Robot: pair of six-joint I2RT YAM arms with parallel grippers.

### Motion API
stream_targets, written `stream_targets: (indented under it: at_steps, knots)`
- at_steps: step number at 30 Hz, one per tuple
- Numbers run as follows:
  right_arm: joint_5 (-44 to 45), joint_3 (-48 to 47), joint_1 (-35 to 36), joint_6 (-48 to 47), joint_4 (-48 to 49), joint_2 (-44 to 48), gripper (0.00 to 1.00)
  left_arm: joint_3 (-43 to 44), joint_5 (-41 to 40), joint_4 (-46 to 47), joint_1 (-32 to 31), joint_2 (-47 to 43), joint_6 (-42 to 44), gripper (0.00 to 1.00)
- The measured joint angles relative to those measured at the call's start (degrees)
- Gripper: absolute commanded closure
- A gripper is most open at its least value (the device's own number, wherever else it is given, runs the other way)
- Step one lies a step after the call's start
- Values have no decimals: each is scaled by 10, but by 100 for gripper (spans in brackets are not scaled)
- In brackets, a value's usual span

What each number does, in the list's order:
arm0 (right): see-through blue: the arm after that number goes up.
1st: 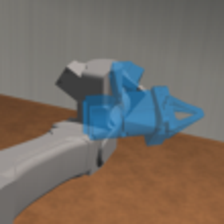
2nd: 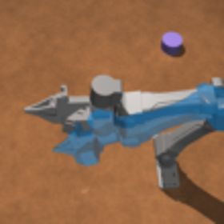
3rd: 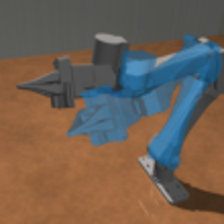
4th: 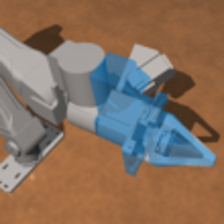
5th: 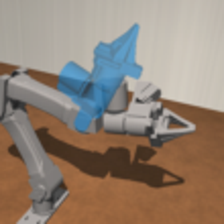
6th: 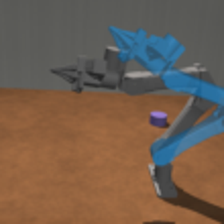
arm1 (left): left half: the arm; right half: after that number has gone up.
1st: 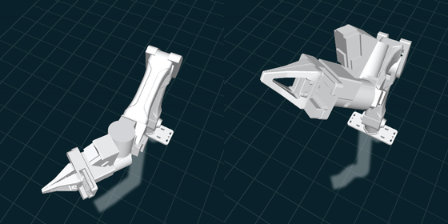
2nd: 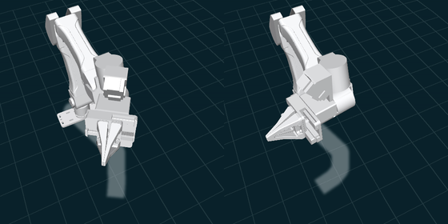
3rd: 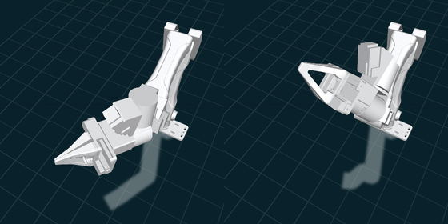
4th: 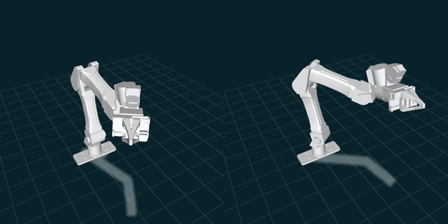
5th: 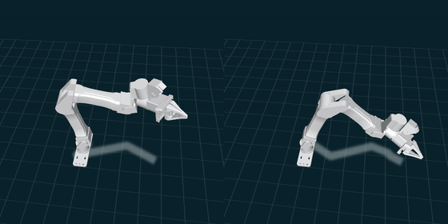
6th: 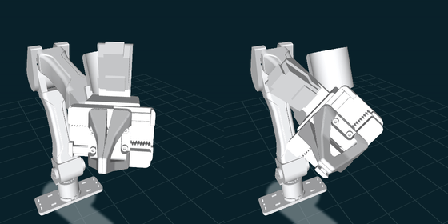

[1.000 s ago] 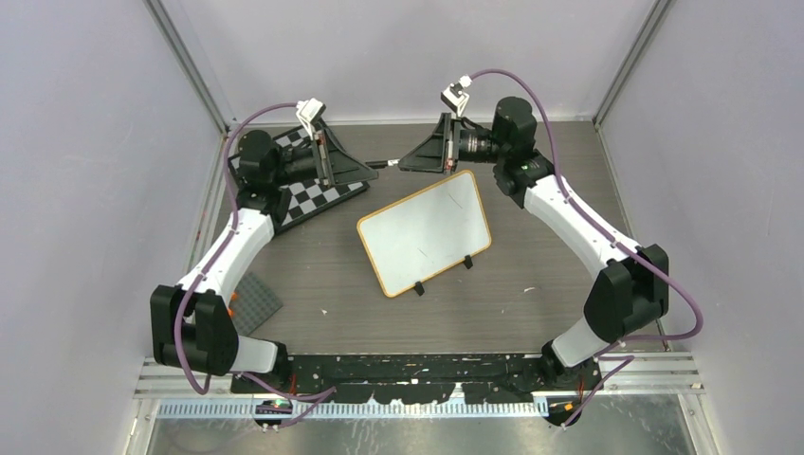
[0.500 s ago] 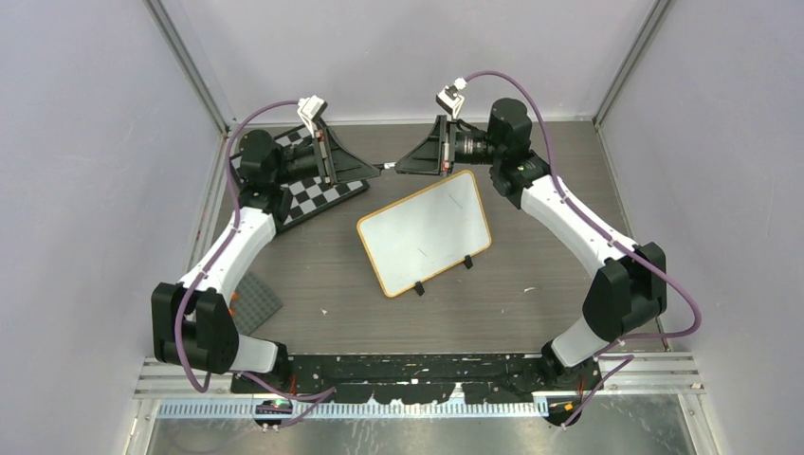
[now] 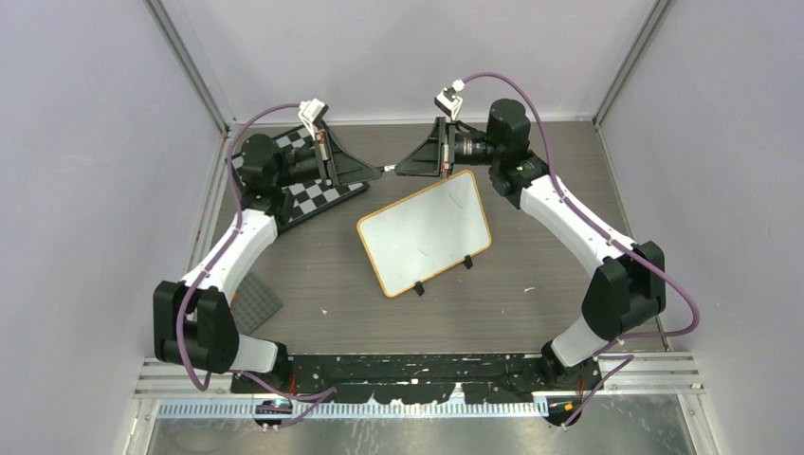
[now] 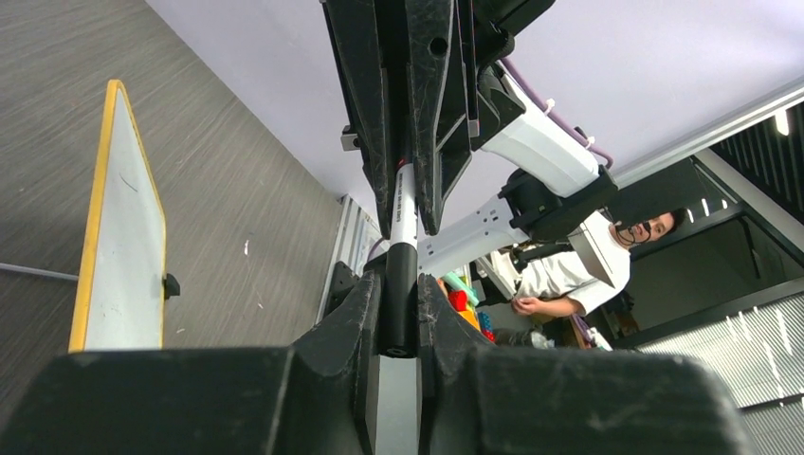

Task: Write a sentence on the whiteboard
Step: Open the whiteboard marker at the center of the board, then place the pen cap at the center of the board.

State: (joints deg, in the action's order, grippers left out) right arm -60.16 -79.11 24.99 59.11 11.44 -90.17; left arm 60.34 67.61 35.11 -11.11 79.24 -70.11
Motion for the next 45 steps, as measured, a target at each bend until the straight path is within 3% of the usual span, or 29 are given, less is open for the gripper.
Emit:
stream_targets:
  at_steps: [6,15,18,21,24,28,36,45]
  knots:
    - [-12,7,-9,7,-4,-3,100,-23,-3,16,5,-3,0,100]
    - [-19,9,-135,23,21,1,100,-76,10,-10,134,-8,25,100]
    - [-24,9,-136,13,16,9,100,-32,-1,-208,157,-9,191,100]
    - [-30,9,-136,-33,-33,25,100,49,-83,-452,157,-8,418,100]
    - [-33,-1,-136,-109,-123,37,100,99,-176,-613,142,-7,587,100]
    - [-31,-19,-136,-216,-242,37,100,116,-301,-757,113,14,739,98]
    - [14,-16,-104,-410,-436,49,100,73,-520,-858,1,96,863,95]
    - [119,3,-10,-563,-558,78,100,61,-636,-859,-38,170,884,84]
